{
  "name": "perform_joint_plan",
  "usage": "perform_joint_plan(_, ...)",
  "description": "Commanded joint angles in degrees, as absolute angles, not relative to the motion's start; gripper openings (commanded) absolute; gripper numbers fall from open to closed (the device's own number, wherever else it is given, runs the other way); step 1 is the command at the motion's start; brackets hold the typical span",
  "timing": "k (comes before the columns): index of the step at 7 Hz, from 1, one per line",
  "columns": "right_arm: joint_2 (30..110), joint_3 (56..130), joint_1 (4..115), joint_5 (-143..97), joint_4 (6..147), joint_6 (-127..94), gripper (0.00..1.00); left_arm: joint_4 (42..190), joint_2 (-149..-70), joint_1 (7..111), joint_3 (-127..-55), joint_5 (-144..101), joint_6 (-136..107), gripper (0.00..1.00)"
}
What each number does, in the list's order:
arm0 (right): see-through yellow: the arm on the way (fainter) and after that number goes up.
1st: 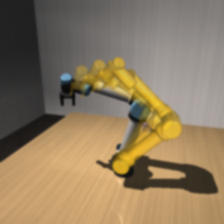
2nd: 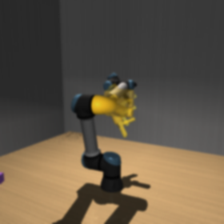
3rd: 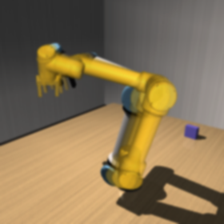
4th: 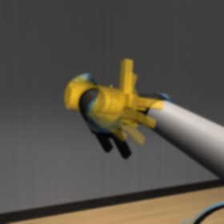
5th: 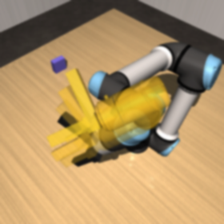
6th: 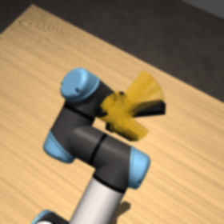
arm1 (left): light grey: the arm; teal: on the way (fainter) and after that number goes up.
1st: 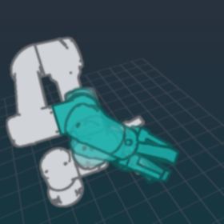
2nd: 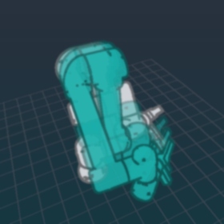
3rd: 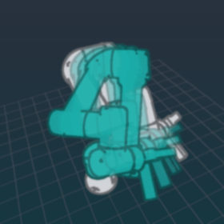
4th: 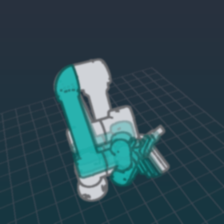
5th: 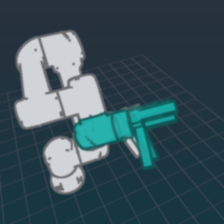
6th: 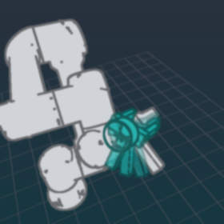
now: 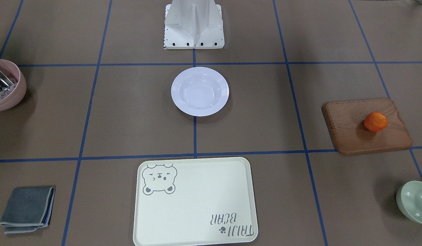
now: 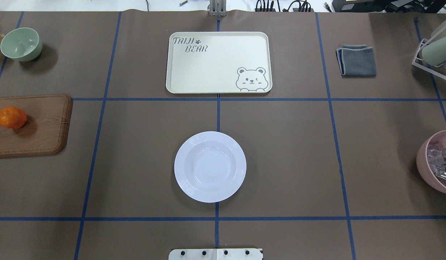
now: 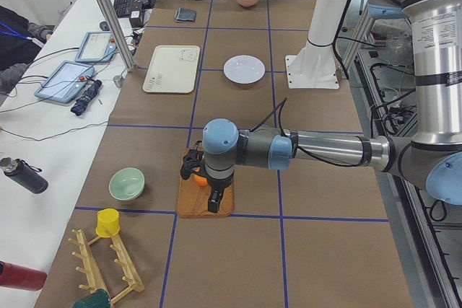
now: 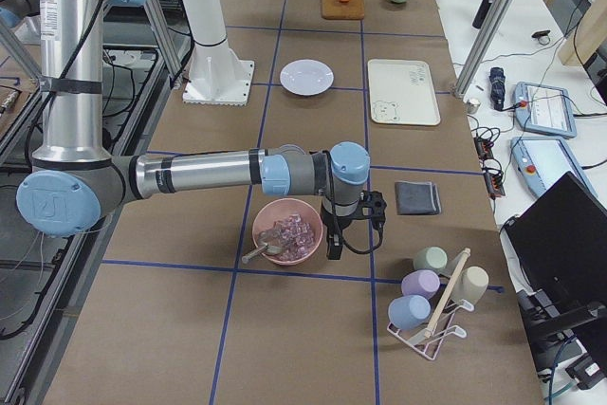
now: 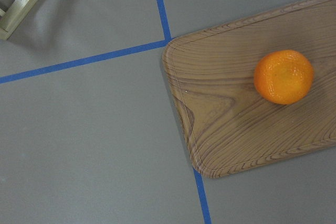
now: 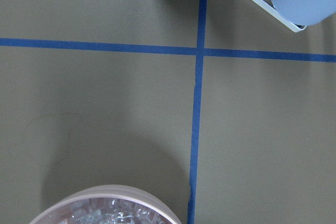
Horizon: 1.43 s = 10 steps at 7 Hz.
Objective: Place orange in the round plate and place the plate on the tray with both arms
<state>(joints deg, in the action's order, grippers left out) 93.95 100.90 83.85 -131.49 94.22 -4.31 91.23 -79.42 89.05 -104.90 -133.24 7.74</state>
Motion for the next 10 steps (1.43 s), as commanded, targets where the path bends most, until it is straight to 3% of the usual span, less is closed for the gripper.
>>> perform_joint_plan(1, 94.0, 100.9, 83.8, -131.6, 94.2, -4.3, 1.00, 91.2, -79.1, 89.0, -105.0, -133.2, 7.7, 0.98)
perform_joint_plan(5, 93.0, 104.7, 83.8, -131.3, 94.2, -4.2, 1.00, 95.3, -79.1, 89.1, -105.7, -133.2, 7.7, 0.98)
perform_joint_plan(8, 83.6, 105.6, 83.8, -131.2, 94.2, -5.1, 1.00, 108.2, -79.7, 89.6, -105.6, -133.2, 7.3, 0.98)
perform_joint_plan(10, 79.7, 105.6, 83.8, -131.0, 94.0, -5.0, 1.00, 114.7, -84.0, 89.6, -100.7, -133.3, 4.3, 0.98)
